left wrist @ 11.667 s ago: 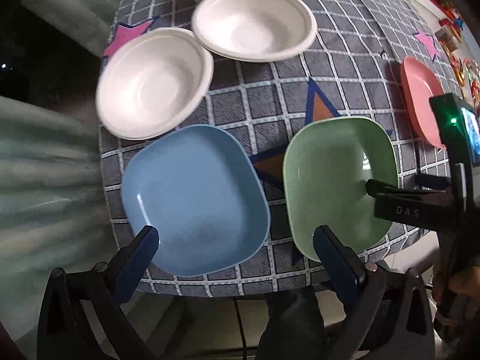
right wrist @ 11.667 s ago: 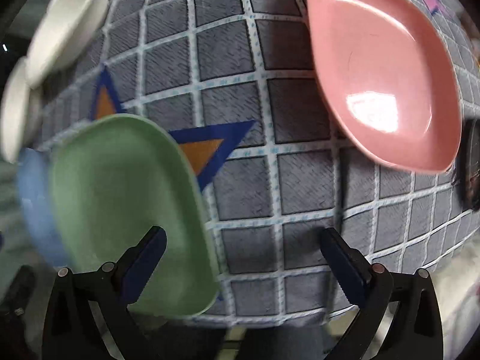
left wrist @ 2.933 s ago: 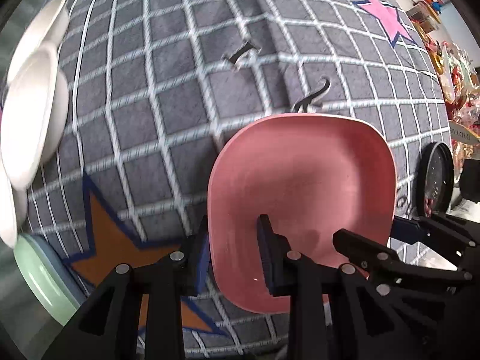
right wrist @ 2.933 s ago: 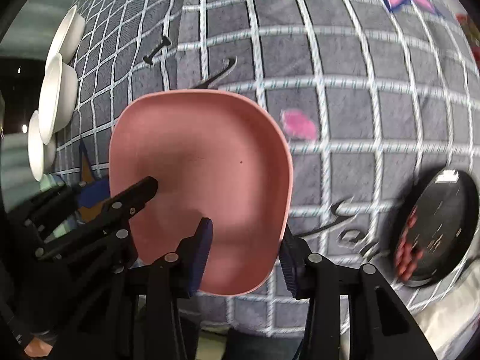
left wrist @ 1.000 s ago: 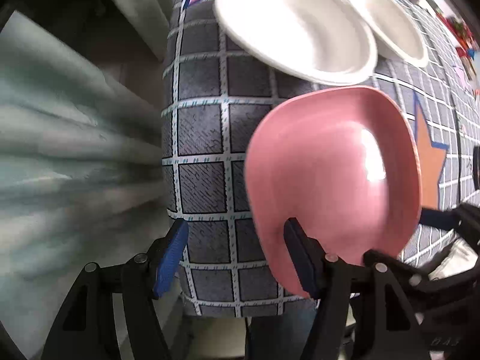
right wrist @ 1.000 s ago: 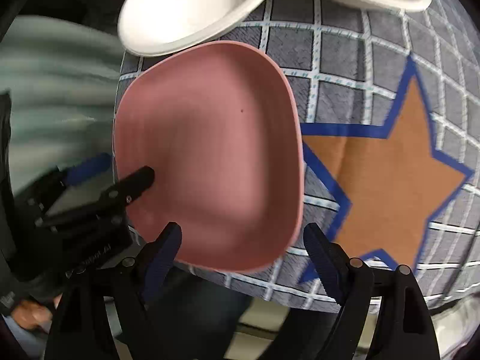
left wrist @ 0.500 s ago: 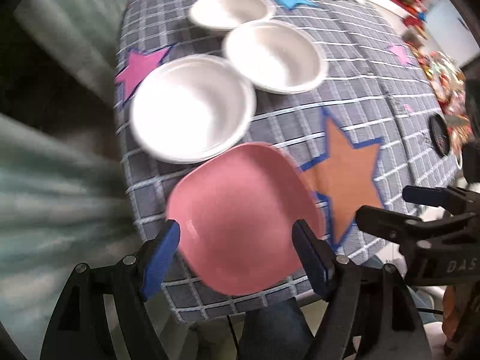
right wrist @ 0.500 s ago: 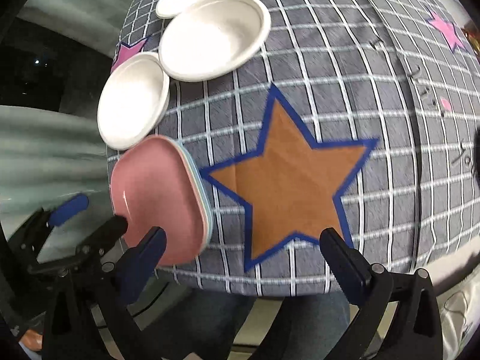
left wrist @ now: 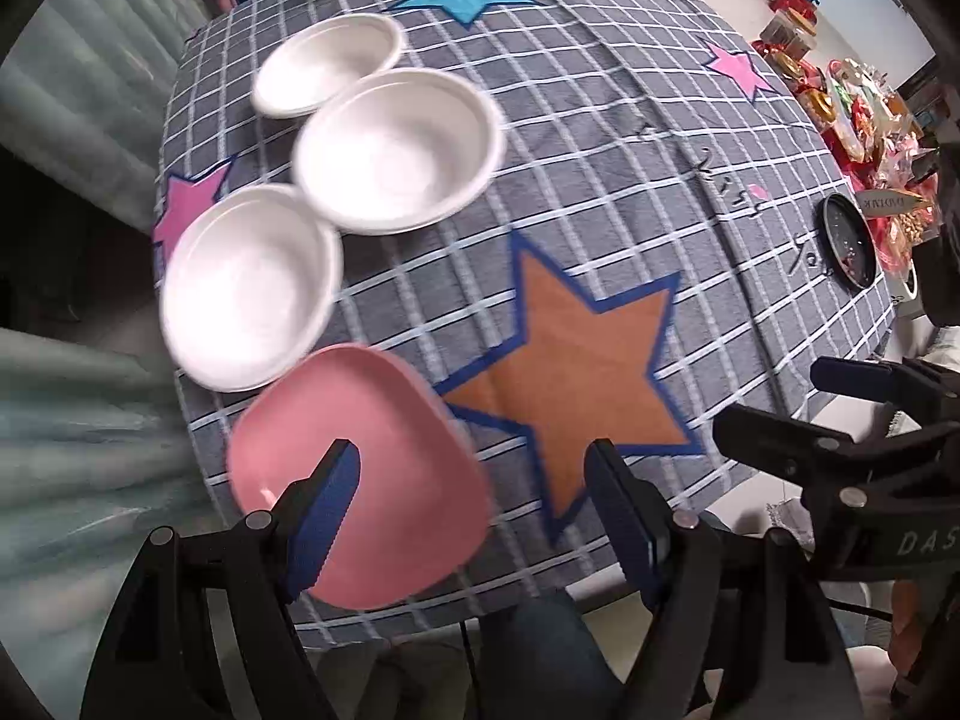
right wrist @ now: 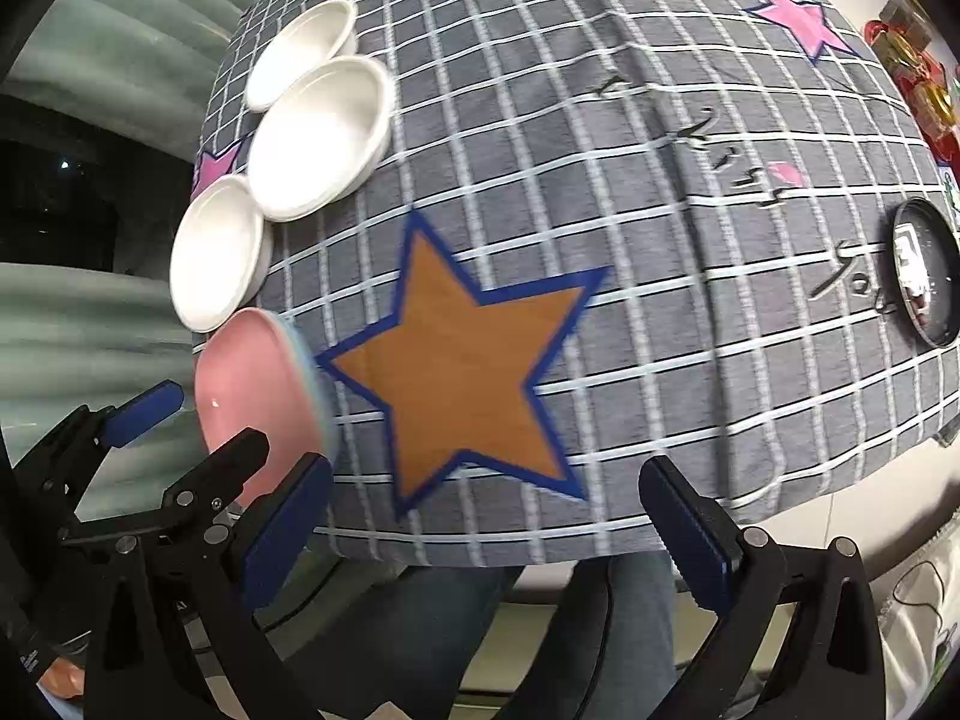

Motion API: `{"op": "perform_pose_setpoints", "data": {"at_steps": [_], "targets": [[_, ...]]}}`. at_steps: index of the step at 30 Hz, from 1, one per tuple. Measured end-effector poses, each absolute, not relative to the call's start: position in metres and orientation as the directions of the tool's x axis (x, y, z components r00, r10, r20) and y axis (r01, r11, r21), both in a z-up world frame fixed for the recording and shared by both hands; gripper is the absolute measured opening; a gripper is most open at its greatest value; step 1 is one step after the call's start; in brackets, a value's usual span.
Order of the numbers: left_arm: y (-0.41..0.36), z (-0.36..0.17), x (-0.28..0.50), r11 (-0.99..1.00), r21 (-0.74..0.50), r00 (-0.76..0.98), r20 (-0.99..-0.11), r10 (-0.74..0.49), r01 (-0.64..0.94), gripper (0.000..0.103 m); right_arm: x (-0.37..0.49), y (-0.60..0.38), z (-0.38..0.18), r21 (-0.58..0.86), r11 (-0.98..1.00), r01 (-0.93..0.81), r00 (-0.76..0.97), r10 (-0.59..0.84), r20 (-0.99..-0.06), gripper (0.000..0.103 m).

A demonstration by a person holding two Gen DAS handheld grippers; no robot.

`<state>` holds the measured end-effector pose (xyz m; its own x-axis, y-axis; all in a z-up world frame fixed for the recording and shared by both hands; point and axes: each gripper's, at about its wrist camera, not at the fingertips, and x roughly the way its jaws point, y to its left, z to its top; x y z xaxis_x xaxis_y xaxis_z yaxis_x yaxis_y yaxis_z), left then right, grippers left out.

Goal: Organize plates and bowls

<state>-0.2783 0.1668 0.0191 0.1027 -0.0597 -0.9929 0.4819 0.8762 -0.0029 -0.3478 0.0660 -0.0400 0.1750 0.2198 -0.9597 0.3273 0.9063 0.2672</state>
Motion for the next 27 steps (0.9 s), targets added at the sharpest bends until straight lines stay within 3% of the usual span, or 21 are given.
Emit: {"op": "perform_pose_setpoints", "data": {"at_steps": [17, 27], "targets": [[0.019, 0.044, -0.3, 0.911, -0.004, 0.134, -0.989, -0.065, 0.412, 0.08, -0.353, -0.092, -0.008, 0.281, 0.923, 0.262, 0.211, 0.23, -0.95, 0.103], [-0.005, 0.038, -0.293, 0.918, -0.006, 0.126, -0.99, -0.061, 0.397, 0.08, -0.346, -0.119, -0.001, 0.304, 0.914, 0.268, 0.242, 0.241, -0.94, 0.103]]}}
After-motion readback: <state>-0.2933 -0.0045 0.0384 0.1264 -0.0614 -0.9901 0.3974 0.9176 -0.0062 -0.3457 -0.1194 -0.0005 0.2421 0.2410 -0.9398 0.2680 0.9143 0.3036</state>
